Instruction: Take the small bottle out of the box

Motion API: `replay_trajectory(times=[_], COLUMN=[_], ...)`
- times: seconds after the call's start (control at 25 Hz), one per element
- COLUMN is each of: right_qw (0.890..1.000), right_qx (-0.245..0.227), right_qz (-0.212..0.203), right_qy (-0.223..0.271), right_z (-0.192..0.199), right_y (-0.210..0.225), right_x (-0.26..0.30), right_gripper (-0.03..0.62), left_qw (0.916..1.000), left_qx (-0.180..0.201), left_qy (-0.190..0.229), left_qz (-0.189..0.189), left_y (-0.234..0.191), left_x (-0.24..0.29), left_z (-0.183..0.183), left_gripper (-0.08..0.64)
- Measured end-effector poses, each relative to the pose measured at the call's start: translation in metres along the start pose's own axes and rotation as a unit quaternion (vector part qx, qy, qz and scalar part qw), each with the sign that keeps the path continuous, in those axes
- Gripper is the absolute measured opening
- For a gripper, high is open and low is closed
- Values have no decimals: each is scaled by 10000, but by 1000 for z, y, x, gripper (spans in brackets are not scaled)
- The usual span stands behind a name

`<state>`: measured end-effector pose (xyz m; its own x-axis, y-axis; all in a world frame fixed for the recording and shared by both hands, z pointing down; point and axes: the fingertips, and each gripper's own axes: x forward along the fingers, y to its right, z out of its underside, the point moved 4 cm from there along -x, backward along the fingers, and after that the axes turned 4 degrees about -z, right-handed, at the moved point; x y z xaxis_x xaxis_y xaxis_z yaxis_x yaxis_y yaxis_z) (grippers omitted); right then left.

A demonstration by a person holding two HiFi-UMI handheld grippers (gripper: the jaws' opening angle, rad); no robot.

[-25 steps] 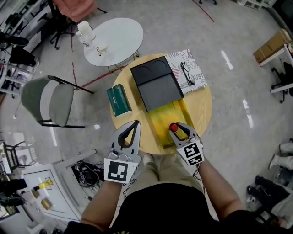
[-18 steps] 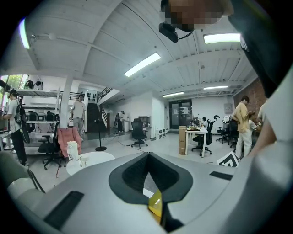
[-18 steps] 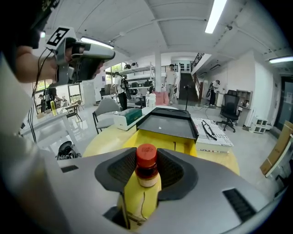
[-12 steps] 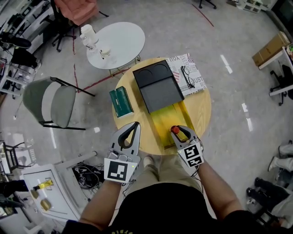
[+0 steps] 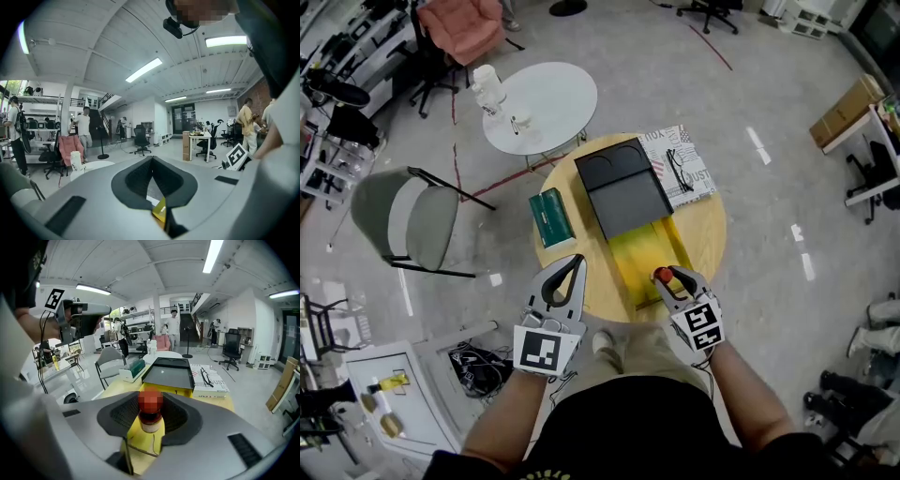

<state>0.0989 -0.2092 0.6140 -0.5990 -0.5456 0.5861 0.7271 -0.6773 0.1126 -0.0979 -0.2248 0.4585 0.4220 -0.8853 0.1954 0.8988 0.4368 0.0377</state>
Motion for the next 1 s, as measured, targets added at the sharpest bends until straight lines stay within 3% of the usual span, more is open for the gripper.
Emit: replay_trajectory(times=[0.4, 1.0], right_qw=[9992, 9980], right_qx=[-148, -328], right_qz=[289, 385], right_qy=[211, 384], right_z=[-33, -93], right_y=[4, -21], right_x=[-29, -82], right_gripper=[153, 153], left_qw=[9999, 9996], left_qx=[101, 168], left_qy=[-49, 240], left_qz=[-70, 62], left_y=[-13, -9], left_x=[-12, -26], left_z=[-6, -46], left_gripper=[14, 14])
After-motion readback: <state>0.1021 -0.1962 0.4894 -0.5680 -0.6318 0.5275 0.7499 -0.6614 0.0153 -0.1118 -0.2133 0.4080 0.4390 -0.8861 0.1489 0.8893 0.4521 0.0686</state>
